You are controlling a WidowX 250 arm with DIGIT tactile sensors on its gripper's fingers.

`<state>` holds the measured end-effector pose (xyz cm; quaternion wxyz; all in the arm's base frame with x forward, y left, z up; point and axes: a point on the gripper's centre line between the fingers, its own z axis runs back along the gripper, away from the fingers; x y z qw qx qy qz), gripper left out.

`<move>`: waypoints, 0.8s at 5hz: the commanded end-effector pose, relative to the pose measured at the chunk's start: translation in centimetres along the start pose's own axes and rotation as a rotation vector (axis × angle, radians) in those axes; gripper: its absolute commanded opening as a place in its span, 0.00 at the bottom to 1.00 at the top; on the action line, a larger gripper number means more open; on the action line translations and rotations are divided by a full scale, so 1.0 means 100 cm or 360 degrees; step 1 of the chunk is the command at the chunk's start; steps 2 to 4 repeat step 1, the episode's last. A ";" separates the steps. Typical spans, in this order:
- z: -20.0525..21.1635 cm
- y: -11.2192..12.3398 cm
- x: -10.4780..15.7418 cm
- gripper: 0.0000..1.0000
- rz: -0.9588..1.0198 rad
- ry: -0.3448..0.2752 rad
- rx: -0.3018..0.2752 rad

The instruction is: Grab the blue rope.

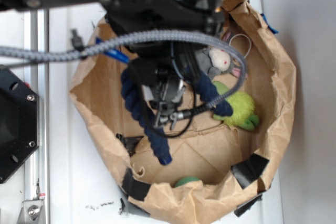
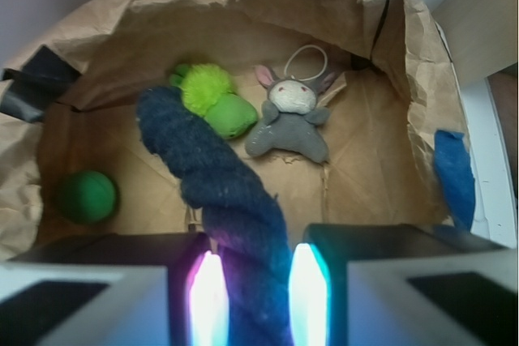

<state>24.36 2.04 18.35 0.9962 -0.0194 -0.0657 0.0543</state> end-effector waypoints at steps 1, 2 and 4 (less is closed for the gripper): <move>0.011 0.014 0.011 0.00 0.0073 -0.0124 0.0042; 0.011 0.014 0.011 0.00 0.0073 -0.0124 0.0042; 0.011 0.014 0.011 0.00 0.0073 -0.0124 0.0042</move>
